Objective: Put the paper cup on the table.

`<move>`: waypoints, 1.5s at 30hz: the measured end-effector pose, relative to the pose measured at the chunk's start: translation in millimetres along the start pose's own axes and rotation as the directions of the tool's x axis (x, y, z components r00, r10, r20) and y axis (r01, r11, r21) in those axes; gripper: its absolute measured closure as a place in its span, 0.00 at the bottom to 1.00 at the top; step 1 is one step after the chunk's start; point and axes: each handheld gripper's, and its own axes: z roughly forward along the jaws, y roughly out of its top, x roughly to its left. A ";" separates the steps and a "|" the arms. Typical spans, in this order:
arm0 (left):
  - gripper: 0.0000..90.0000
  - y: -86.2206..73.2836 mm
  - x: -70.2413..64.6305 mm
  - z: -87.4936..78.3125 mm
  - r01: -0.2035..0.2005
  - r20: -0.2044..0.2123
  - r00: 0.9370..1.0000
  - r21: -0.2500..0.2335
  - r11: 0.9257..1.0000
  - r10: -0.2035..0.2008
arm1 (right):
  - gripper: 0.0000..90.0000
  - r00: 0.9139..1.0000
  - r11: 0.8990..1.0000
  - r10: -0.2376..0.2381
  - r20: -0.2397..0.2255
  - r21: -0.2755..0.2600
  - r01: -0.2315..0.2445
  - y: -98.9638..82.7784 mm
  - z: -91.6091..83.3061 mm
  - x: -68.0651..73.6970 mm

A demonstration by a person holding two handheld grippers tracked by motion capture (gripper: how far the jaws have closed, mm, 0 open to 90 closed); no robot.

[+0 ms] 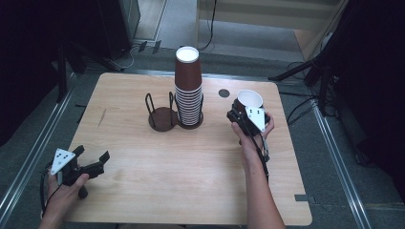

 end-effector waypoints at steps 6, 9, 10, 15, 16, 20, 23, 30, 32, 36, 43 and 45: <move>0.01 -0.4 0.7 1.9 -0.021 0.002 1.000 0.049 0.999 0.021 | 0.13 0.999 0.999 -0.042 -0.019 0.003 0.043 -12.1 15.2 -1.9; 0.01 0.0 0.3 3.3 -0.013 0.003 1.000 0.061 0.998 0.013 | 0.13 0.999 0.999 -0.046 -0.004 0.014 0.046 -17.0 19.7 -3.3; 0.01 0.1 0.5 3.5 -0.013 0.004 1.000 0.064 0.998 0.013 | 0.13 0.999 0.999 -0.034 -0.005 0.020 0.034 -18.4 21.2 -3.4; 0.01 -0.1 0.7 3.7 0.002 0.011 1.000 0.060 0.998 -0.002 | 0.12 1.000 1.000 -0.012 -0.011 0.028 0.012 -21.9 27.3 -5.1; 0.01 0.0 0.6 3.9 0.005 0.005 1.000 0.059 0.998 -0.005 | 0.12 1.000 0.999 -0.015 -0.013 0.029 0.016 -22.9 28.2 -4.7; 0.01 0.3 -0.5 5.2 0.010 -0.006 1.000 0.060 0.998 -0.010 | 0.12 0.999 0.999 -0.030 -0.025 0.026 0.031 -25.5 30.0 -2.3; 0.01 0.5 -2.2 6.4 0.012 -0.005 1.000 0.062 0.998 -0.011 | 0.12 0.999 0.999 -0.035 -0.038 0.024 0.036 -26.3 29.9 -1.8; 0.01 0.9 -0.1 7.6 0.038 0.008 0.999 0.064 0.997 -0.038 | 0.12 0.997 0.997 -0.069 -0.045 0.039 0.071 -31.6 30.5 -1.9; 0.01 1.0 0.4 7.8 0.043 0.010 0.999 0.066 0.997 -0.044 | 0.12 0.997 0.997 -0.070 -0.045 0.042 0.072 -32.3 30.5 -1.9; 0.01 1.1 0.5 8.4 0.044 0.012 0.999 0.069 0.997 -0.045 | 0.12 0.997 0.996 -0.067 -0.045 0.048 0.069 -34.3 29.8 -1.5; 0.01 1.5 1.3 9.3 0.051 0.016 0.998 0.082 0.995 -0.053 | 0.11 0.997 0.996 -0.061 -0.039 0.062 0.064 -37.5 27.5 -0.7; 0.01 1.4 1.3 9.3 0.051 0.021 0.998 0.087 0.995 -0.053 | 0.11 0.997 0.995 -0.065 -0.037 0.070 0.068 -38.8 26.9 -1.6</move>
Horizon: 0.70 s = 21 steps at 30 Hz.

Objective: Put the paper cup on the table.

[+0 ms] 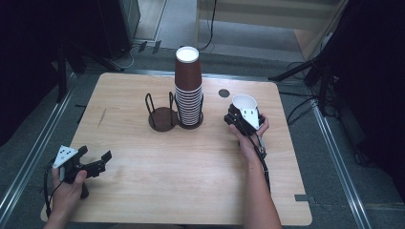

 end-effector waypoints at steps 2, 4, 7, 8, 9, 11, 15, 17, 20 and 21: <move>0.01 -0.1 -0.1 -0.1 -0.003 -0.001 1.000 0.000 1.000 0.003 | 0.10 1.000 1.000 0.002 -0.002 0.003 -0.002 -1.0 -0.1 -0.7; 0.01 -0.1 0.0 -0.1 -0.002 0.000 1.000 0.001 1.000 0.002 | 0.10 1.000 1.000 0.011 -0.005 0.011 -0.011 -2.0 -0.6 -0.8; 0.01 -0.1 -0.1 -0.2 -0.003 0.001 1.000 0.000 1.000 0.003 | 0.09 1.000 1.000 0.009 -0.011 0.017 -0.009 -2.2 -1.3 -0.6; 0.01 -0.1 -0.1 -0.2 -0.003 0.002 1.000 0.000 1.000 0.003 | 0.09 1.000 1.000 0.009 -0.011 0.017 -0.009 -2.2 -1.3 -0.6; 0.01 -0.1 -0.1 -0.2 -0.002 0.002 1.000 0.000 1.000 0.002 | 0.08 1.000 1.000 0.009 -0.012 0.021 -0.009 -2.2 -1.4 -0.6; 0.01 -0.2 -0.1 -0.2 -0.003 0.003 1.000 0.001 1.000 0.003 | 0.06 1.000 0.999 0.016 -0.018 0.029 -0.016 -1.7 -1.7 -0.8; 0.01 -0.2 -0.1 -0.3 -0.003 0.003 1.000 0.003 1.000 0.003 | 0.00 0.999 0.998 0.031 -0.043 0.054 -0.029 0.0 -2.8 -3.2; 0.01 -0.2 -0.1 -0.3 -0.003 0.003 1.000 0.002 1.000 0.003 | 0.00 0.998 0.998 0.025 -0.057 0.053 -0.022 2.0 -5.5 -4.7; 0.01 -0.2 0.1 -0.2 0.004 0.005 1.000 0.000 1.000 -0.004 | 0.00 0.997 0.998 0.024 -0.074 0.051 -0.021 4.9 -10.0 -6.9; 0.01 -0.2 0.2 -0.3 0.002 0.005 1.000 0.001 1.000 -0.002 | 0.00 0.997 0.999 0.017 -0.078 0.048 -0.013 5.3 -11.4 -7.3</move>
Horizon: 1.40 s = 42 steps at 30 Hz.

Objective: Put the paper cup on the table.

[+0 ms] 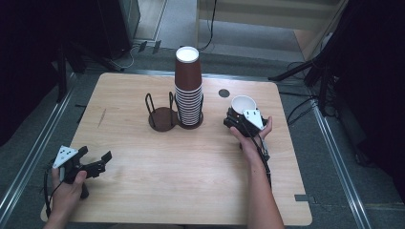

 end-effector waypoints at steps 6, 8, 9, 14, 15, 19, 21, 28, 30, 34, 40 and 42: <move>0.01 0.0 0.0 0.0 0.000 0.001 1.000 0.000 1.000 0.000 | 0.00 1.000 1.000 0.000 -0.019 -0.001 0.000 2.0 -11.3 -2.6; 0.01 0.0 -0.1 0.1 0.000 0.000 1.000 0.002 1.000 0.000 | 0.00 1.000 1.000 -0.004 -0.021 0.001 0.004 2.3 -16.8 -4.4; 0.01 0.0 0.0 0.1 0.000 0.000 1.000 0.002 1.000 0.000 | 0.00 1.000 1.000 -0.005 -0.024 0.002 0.005 2.3 -18.8 -5.0; 0.01 0.1 0.0 0.1 0.000 -0.001 1.000 0.002 1.000 0.000 | 0.00 0.999 1.000 0.007 -0.044 -0.008 -0.007 3.4 -35.3 -11.7; 0.01 0.0 0.0 0.2 0.000 -0.002 1.000 0.002 1.000 0.000 | 0.00 0.999 1.000 0.013 -0.052 -0.012 -0.014 3.8 -38.2 -13.1; 0.01 0.0 -0.2 0.1 -0.003 -0.001 1.000 0.008 1.000 0.003 | 0.00 0.998 1.000 0.022 -0.058 -0.021 -0.023 4.6 -48.0 -17.7; 0.01 -0.1 -0.2 0.0 -0.001 -0.001 1.000 0.006 1.000 0.001 | 0.00 0.998 1.000 0.017 -0.057 -0.022 -0.019 3.2 -51.9 -19.8; 0.01 -0.1 0.1 -0.1 0.001 0.000 1.000 0.006 1.000 -0.001 | 0.00 0.998 1.000 0.022 -0.061 -0.009 -0.022 -5.7 -65.2 -27.5; 0.01 -0.1 0.2 -0.1 0.000 0.000 1.000 0.005 1.000 0.000 | 0.00 0.998 1.000 0.020 -0.061 -0.007 -0.021 -6.9 -67.3 -28.6; 0.01 -0.1 0.0 0.0 0.002 0.000 1.000 0.004 1.000 -0.002 | 0.00 0.998 1.000 0.023 -0.061 -0.001 -0.023 -11.8 -75.3 -34.6; 0.01 -0.1 0.0 0.0 0.005 -0.002 1.000 0.004 1.000 -0.005 | 0.00 0.998 1.000 0.025 -0.064 0.010 -0.025 -20.8 -86.3 -41.7; 0.01 -0.1 -0.1 0.0 0.005 -0.002 1.000 0.004 1.000 -0.005 | 0.00 0.998 1.000 0.020 -0.060 0.012 -0.020 -23.9 -90.2 -44.9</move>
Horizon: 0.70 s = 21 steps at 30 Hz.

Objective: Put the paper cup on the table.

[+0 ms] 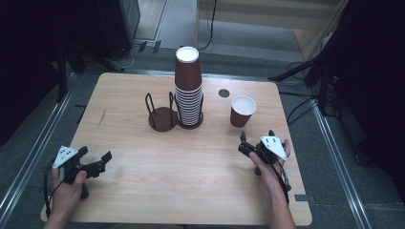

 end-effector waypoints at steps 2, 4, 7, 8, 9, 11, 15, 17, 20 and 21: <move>0.01 0.0 0.0 0.0 0.001 0.000 1.000 -0.001 1.000 -0.001 | 0.00 1.000 1.000 0.008 0.004 0.004 -0.008 -2.8 -4.0 -3.0; 0.01 -0.1 0.1 -0.1 0.002 -0.001 1.000 -0.002 1.000 -0.002 | 0.00 1.000 1.000 0.007 0.008 0.007 -0.007 -7.3 -10.6 -8.4; 0.01 -0.1 0.0 -0.1 0.003 -0.001 1.000 -0.002 1.000 -0.003 | 0.00 1.000 1.000 0.006 0.012 0.012 -0.006 -9.5 -14.3 -11.2; 0.01 -0.1 0.1 -0.1 0.002 -0.001 1.000 -0.002 1.000 -0.002 | 0.00 1.000 1.000 0.007 0.015 0.012 -0.007 -10.7 -16.8 -13.5; 0.01 -0.1 0.1 -0.1 0.003 -0.001 1.000 -0.002 1.000 -0.003 | 0.00 1.000 1.000 0.009 0.018 0.013 -0.010 -11.7 -19.4 -15.6; 0.01 -0.1 0.0 -0.1 0.002 -0.001 1.000 -0.002 1.000 -0.002 | 0.00 1.000 1.000 0.019 0.020 0.012 -0.019 -13.0 -23.3 -18.3; 0.01 -0.1 0.1 -0.2 0.002 -0.002 1.000 -0.004 1.000 -0.002 | 0.00 1.000 1.000 0.019 0.024 0.014 -0.019 -16.6 -31.2 -24.2; 0.01 -0.2 0.1 -0.2 0.003 -0.002 1.000 -0.004 1.000 -0.003 | 0.00 0.999 0.999 0.024 0.035 0.022 -0.025 -19.7 -37.2 -28.7; 0.01 -0.2 0.2 -0.2 0.004 -0.002 1.000 -0.005 1.000 -0.004 | 0.00 0.999 0.999 0.025 0.044 0.023 -0.026 -21.3 -43.0 -33.6; 0.01 -0.2 0.3 -0.2 0.005 -0.003 1.000 -0.005 1.000 -0.005 | 0.00 0.999 0.999 0.023 0.047 0.022 -0.024 -21.7 -44.6 -35.4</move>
